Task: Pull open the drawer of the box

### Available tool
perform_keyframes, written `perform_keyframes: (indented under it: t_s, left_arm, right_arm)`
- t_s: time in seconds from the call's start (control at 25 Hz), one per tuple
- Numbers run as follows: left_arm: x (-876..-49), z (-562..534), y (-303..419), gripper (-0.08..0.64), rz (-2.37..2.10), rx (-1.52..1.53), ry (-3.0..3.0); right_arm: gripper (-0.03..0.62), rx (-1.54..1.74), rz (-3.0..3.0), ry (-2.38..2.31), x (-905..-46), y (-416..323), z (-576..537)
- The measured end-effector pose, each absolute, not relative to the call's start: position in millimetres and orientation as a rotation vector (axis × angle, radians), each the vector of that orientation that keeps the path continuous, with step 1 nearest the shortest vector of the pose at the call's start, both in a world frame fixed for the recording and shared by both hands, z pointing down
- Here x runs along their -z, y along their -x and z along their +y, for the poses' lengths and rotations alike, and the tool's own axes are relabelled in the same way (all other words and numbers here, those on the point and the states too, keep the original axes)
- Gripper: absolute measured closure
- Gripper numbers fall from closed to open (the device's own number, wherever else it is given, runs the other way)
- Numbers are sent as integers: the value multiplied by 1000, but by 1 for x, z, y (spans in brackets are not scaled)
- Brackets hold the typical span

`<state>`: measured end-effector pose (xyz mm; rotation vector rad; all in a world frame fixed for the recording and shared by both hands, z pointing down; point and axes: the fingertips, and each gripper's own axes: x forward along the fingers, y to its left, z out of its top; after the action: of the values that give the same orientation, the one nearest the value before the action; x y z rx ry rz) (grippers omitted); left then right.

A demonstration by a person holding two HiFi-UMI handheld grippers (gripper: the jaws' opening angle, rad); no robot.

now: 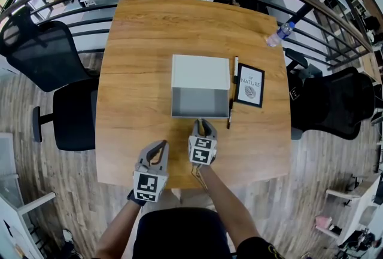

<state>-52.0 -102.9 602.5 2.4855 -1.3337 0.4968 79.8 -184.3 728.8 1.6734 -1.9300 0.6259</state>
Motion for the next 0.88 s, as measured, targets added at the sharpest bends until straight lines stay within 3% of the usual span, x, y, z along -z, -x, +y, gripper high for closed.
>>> perform_keyframes:
  t_s: [0.88]
  left_arm:
    - [-606,-105,52,543,-1330,-502,-2472]
  right_arm:
    - [526,-589,-1941,-1630,-736,-80,-180]
